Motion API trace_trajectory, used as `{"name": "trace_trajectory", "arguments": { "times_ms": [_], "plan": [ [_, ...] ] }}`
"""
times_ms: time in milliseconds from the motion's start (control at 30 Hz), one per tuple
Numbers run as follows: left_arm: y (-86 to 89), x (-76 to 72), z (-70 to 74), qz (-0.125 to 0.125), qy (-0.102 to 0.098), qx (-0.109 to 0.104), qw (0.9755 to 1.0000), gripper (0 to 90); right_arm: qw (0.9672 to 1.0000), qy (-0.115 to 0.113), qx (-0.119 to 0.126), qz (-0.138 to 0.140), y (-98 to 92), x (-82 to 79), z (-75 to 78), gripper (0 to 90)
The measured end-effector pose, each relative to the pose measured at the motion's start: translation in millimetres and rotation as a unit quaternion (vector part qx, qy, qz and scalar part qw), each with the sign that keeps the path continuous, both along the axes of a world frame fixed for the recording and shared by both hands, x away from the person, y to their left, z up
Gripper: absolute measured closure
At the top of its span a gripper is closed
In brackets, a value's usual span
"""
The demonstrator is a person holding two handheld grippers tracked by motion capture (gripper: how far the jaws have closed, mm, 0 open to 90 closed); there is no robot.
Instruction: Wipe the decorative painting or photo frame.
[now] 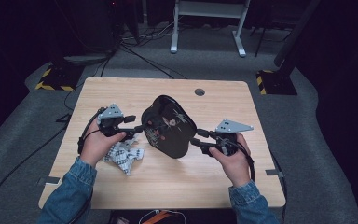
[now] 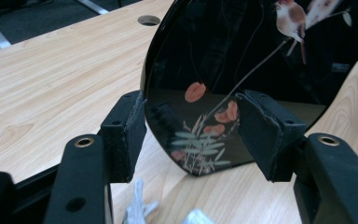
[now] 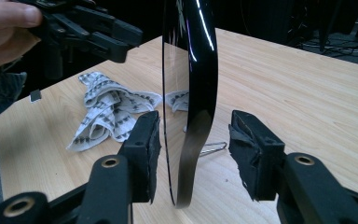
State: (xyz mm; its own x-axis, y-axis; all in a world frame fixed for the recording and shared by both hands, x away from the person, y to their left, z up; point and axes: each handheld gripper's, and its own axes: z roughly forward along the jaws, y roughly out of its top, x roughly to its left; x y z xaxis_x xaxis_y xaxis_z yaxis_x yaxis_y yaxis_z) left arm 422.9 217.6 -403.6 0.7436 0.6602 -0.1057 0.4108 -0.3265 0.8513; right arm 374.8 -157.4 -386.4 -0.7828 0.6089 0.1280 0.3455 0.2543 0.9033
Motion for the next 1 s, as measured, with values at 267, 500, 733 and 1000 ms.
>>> {"name": "trace_trajectory", "arguments": {
  "times_ms": [267,500,733,1000],
  "plan": [
    [-4.4,15.7,-9.1,-0.005,0.010,0.001,0.9999,41.6,0.9998,0.006,-0.007,-0.015,-4.3,-8.2,-0.5,53.8],
    [-6.2,24.2,-17.7,-0.012,0.020,-0.005,0.9997,38.9,0.9992,0.004,-0.022,-0.034,0.5,-13.0,-2.5,53.4],
    [-5.7,30.3,-25.0,-0.018,0.028,-0.019,0.9993,38.1,0.9985,0.005,-0.033,-0.044,13.7,-13.4,-7.7,54.2],
    [-9.7,38.2,-33.7,-0.030,0.035,-0.026,0.9986,37.2,0.9974,0.003,-0.041,-0.059,20.0,-8.7,-11.0,59.3]
  ]
}}
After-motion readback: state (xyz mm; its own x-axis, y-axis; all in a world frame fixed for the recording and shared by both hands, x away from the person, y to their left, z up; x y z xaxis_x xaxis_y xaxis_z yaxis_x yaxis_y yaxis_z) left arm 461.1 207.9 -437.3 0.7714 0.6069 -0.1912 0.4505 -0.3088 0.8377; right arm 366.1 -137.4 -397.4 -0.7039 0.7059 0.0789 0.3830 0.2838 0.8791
